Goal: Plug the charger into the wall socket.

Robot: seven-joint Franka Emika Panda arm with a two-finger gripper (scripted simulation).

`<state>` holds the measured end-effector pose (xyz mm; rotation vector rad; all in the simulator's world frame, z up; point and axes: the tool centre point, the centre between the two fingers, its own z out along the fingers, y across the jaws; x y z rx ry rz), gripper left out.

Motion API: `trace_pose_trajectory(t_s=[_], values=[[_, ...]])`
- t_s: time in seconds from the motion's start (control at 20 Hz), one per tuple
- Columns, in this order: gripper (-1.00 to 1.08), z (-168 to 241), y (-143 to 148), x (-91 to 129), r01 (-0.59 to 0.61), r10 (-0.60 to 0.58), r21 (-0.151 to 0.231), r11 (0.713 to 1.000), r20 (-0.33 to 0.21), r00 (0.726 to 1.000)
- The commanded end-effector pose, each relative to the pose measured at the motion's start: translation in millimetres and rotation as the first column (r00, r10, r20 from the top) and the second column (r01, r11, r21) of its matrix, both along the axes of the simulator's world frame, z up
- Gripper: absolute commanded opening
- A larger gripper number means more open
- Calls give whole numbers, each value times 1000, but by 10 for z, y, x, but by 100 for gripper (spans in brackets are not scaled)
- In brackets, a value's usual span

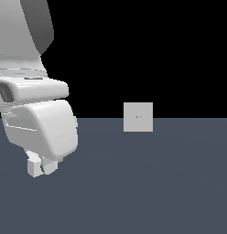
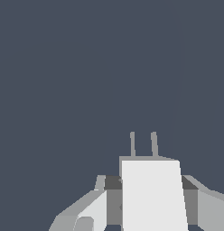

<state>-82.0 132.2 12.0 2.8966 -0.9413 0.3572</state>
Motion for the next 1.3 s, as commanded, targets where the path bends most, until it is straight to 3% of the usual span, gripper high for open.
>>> trace_pose_trajectory(t_s=[0.0,0.5,1.25], values=[[-100,2,-7,1,-2,2,0,1000,0,1000],[-100,87,-241,35,-62,62,-1,998,1,998],[-100,373,-997,261,-260,260,-4,966,4,966]])
